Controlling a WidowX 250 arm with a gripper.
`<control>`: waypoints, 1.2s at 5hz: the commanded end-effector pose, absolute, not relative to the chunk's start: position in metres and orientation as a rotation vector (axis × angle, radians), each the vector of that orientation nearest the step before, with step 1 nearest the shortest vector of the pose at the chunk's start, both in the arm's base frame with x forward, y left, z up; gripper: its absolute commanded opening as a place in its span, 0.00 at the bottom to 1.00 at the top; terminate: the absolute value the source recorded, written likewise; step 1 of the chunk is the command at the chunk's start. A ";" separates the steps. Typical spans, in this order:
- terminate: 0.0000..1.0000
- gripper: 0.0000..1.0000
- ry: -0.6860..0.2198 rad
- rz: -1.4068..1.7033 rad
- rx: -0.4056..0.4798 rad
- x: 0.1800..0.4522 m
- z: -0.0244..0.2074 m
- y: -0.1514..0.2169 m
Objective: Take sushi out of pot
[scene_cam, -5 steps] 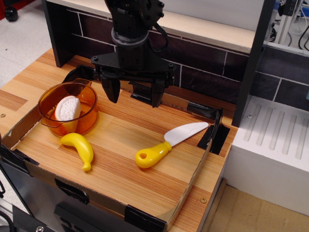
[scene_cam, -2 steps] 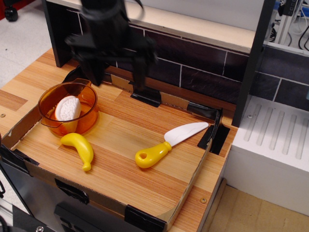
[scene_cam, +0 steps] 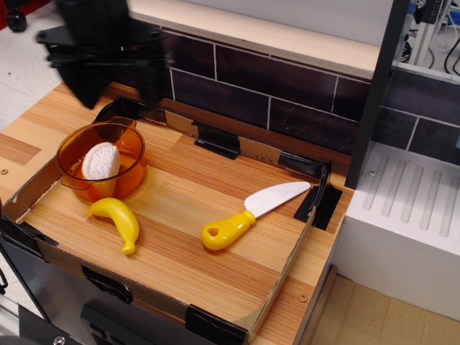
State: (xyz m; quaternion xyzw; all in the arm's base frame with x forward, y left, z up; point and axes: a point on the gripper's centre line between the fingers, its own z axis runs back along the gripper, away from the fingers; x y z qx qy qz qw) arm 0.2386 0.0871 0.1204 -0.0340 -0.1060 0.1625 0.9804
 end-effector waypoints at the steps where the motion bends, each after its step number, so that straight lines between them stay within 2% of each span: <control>1: 0.00 1.00 -0.251 0.334 -0.045 0.244 0.113 0.139; 2: 0.00 1.00 -0.211 0.376 -0.108 0.255 0.088 0.150; 4: 0.00 1.00 -0.155 0.398 -0.060 0.254 0.070 0.157; 6: 0.00 1.00 -0.137 0.399 -0.070 0.251 0.062 0.152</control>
